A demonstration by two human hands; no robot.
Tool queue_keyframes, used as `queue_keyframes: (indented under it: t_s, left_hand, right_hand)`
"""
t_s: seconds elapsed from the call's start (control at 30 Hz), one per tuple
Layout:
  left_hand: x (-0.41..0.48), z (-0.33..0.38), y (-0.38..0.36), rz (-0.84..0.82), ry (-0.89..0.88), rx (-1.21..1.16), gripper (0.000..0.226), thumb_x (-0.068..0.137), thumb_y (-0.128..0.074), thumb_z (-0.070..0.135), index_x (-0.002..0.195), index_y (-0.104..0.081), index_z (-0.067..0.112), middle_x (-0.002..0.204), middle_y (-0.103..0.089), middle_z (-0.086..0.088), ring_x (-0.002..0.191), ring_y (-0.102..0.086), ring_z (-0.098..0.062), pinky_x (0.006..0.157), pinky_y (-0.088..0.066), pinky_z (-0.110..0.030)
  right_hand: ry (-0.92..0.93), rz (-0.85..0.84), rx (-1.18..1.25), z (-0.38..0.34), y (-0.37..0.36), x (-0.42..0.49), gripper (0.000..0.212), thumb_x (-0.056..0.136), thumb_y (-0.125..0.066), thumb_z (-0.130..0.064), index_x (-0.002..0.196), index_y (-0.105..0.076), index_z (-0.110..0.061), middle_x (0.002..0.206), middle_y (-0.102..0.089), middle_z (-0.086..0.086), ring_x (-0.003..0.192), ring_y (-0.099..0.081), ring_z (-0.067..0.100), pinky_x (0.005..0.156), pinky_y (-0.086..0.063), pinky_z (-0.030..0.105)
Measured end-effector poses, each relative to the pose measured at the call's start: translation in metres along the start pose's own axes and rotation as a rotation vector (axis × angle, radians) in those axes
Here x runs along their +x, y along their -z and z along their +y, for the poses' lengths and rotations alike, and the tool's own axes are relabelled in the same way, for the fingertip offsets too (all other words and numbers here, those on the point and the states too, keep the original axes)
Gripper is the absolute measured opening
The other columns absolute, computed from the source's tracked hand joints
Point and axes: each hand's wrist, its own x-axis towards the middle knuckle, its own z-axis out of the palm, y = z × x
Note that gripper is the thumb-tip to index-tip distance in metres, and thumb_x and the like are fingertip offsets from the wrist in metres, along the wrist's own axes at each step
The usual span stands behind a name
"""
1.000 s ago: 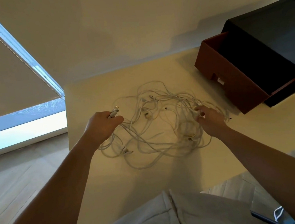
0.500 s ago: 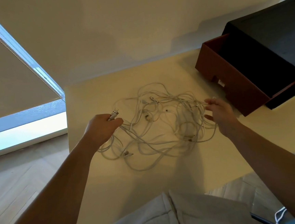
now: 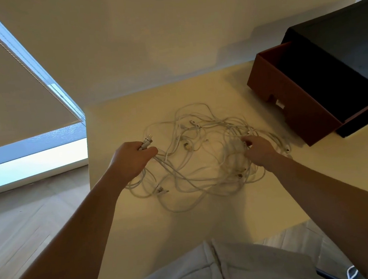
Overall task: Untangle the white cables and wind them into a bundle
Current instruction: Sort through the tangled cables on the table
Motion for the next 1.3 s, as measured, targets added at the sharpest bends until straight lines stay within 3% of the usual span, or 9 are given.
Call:
queue_keyframes:
  t_s: [0.23, 0.37, 0.57, 0.7, 0.77, 0.93, 1.07, 1.2, 1.3]
  left_hand:
    - [-0.005, 0.001, 0.007, 0.002, 0.006, 0.009, 0.038, 0.068, -0.059, 0.032, 0.048, -0.030, 0.018, 0.040, -0.025, 0.009, 0.054, -0.027, -0.019, 0.055, -0.023, -0.030]
    - [-0.007, 0.010, 0.008, -0.030, 0.012, 0.024, 0.030, 0.058, -0.053, 0.036, 0.039, -0.036, 0.021, 0.037, -0.025, 0.008, 0.052, -0.027, -0.019, 0.054, -0.023, -0.030]
    - [-0.006, 0.016, 0.007, -0.057, 0.012, 0.018, 0.032, 0.060, -0.056, 0.035, 0.048, -0.031, 0.018, 0.039, -0.027, 0.009, 0.054, -0.027, -0.019, 0.054, -0.022, -0.030]
    - [-0.006, 0.013, 0.003, -0.096, 0.043, 0.038, 0.037, 0.079, -0.062, 0.020, 0.053, -0.038, 0.015, 0.048, -0.032, 0.004, 0.053, -0.030, -0.017, 0.054, -0.022, -0.028]
    - [-0.007, 0.013, 0.001, -0.126, 0.063, 0.055, 0.035, 0.081, -0.062, 0.019, 0.054, -0.040, 0.013, 0.052, -0.034, 0.002, 0.053, -0.031, -0.017, 0.053, -0.022, -0.028]
    - [-0.013, 0.006, -0.005, -0.240, 0.108, 0.072, 0.036, 0.080, -0.066, 0.021, 0.054, -0.042, 0.013, 0.054, -0.034, 0.000, 0.052, -0.031, -0.016, 0.051, -0.021, -0.027]
    - [-0.016, -0.006, -0.011, -0.324, 0.152, 0.165, 0.028, 0.080, -0.066, 0.024, 0.062, -0.049, 0.010, 0.057, -0.038, 0.000, 0.050, -0.031, -0.014, 0.047, -0.021, -0.025]
    - [-0.015, -0.027, -0.017, -0.323, 0.174, 0.256, 0.021, 0.081, -0.068, 0.028, 0.075, -0.062, 0.009, 0.063, -0.048, -0.001, 0.058, -0.043, -0.014, 0.051, -0.031, -0.026]
    - [-0.014, -0.044, -0.020, -0.324, 0.178, 0.323, 0.025, 0.078, -0.073, 0.038, 0.082, -0.065, 0.014, 0.073, -0.055, 0.002, 0.076, -0.053, -0.016, 0.065, -0.039, -0.027]
  right_hand:
    - [0.108, 0.340, 0.244, -0.016, 0.020, -0.014, 0.040, 0.085, -0.052, -0.006, 0.121, -0.057, -0.024, 0.111, -0.049, 0.001, 0.088, -0.061, 0.026, 0.068, -0.052, 0.036]
    - [0.165, 0.371, 0.561, -0.027, 0.041, -0.021, 0.036, 0.096, -0.043, -0.007, 0.128, -0.056, -0.018, 0.099, -0.056, -0.002, 0.055, -0.043, 0.009, 0.053, -0.037, 0.027]
    - [0.332, 0.479, 0.353, -0.026, 0.061, -0.042, 0.055, 0.094, -0.039, -0.004, 0.143, -0.039, -0.031, 0.142, -0.042, -0.005, 0.123, -0.050, 0.024, 0.099, -0.043, 0.046]
    - [0.354, 0.489, 0.139, -0.020, 0.058, -0.061, 0.063, 0.094, -0.035, 0.002, 0.151, -0.022, -0.022, 0.158, -0.019, -0.002, 0.142, -0.023, 0.013, 0.099, -0.029, 0.006]
    - [0.292, 0.437, 0.009, -0.011, 0.052, -0.063, 0.066, 0.093, -0.035, 0.004, 0.153, -0.018, -0.019, 0.161, -0.009, -0.003, 0.143, -0.017, 0.014, 0.091, -0.025, 0.006]
    - [0.009, 0.045, -0.262, 0.020, 0.028, -0.052, 0.065, 0.093, -0.037, -0.005, 0.153, -0.015, -0.019, 0.160, -0.007, 0.008, 0.128, -0.045, 0.039, 0.097, -0.047, 0.047]
    - [-0.004, -0.223, -0.476, 0.022, 0.018, -0.058, 0.054, 0.097, -0.042, -0.018, 0.149, -0.026, -0.013, 0.153, -0.023, 0.010, 0.130, -0.041, 0.035, 0.100, -0.042, 0.041]
    - [0.001, -0.038, -0.613, 0.016, 0.011, -0.066, 0.044, 0.091, -0.052, -0.027, 0.135, -0.046, -0.024, 0.144, -0.022, 0.010, 0.130, -0.027, 0.038, 0.101, -0.036, 0.048]
    - [0.242, 0.179, -0.640, 0.017, 0.001, -0.066, 0.038, 0.080, -0.065, -0.015, 0.116, -0.058, -0.022, 0.128, -0.035, 0.009, 0.117, -0.034, 0.033, 0.095, -0.036, 0.045]
